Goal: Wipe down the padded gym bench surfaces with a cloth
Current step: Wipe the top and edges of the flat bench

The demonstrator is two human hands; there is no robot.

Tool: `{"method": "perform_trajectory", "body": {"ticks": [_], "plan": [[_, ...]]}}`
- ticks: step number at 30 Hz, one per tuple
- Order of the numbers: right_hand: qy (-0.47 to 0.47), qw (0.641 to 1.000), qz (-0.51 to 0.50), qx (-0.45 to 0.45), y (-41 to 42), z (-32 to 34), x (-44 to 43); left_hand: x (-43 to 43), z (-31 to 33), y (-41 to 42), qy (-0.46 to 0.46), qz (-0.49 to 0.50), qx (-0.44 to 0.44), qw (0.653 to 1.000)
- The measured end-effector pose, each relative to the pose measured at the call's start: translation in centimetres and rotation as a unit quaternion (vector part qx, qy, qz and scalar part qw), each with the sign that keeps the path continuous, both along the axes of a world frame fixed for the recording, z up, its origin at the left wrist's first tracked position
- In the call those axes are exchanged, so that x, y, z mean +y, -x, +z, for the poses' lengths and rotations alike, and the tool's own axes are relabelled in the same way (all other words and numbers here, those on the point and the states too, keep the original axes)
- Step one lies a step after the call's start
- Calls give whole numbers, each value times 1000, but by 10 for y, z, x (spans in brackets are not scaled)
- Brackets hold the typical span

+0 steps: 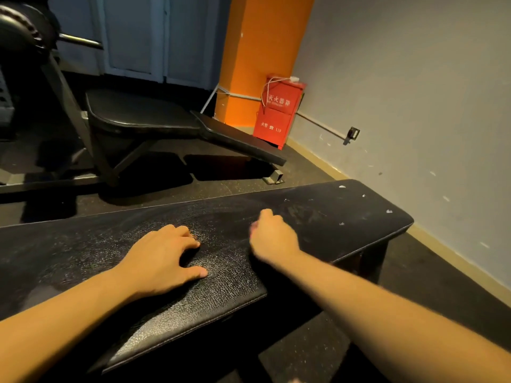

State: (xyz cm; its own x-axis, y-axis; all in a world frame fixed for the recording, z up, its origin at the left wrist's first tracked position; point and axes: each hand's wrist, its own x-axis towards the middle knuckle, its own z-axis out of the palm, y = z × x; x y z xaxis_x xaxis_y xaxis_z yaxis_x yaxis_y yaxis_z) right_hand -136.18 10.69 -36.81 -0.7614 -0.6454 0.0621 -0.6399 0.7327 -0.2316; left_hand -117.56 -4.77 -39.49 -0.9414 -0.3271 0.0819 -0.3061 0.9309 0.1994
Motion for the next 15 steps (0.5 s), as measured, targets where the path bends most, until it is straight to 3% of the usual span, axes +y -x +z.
{"method": "perform_trajectory", "body": {"ticks": [3, 5, 11, 15], "plan": [[-20, 986, 162, 41, -57, -12, -10, -1, -2, 1, 12, 1, 17, 1000], [-12, 980, 191, 57, -44, -13, -4, 1, 2, 1, 22, 0, 14, 1000], [-80, 989, 41, 116, 120, -4, 54, 0, -3, 12, 49, 27, 40, 998], [-18, 987, -107, 118, 175, -7, 64, 0, -6, 37, 45, 68, 78, 994]]}}
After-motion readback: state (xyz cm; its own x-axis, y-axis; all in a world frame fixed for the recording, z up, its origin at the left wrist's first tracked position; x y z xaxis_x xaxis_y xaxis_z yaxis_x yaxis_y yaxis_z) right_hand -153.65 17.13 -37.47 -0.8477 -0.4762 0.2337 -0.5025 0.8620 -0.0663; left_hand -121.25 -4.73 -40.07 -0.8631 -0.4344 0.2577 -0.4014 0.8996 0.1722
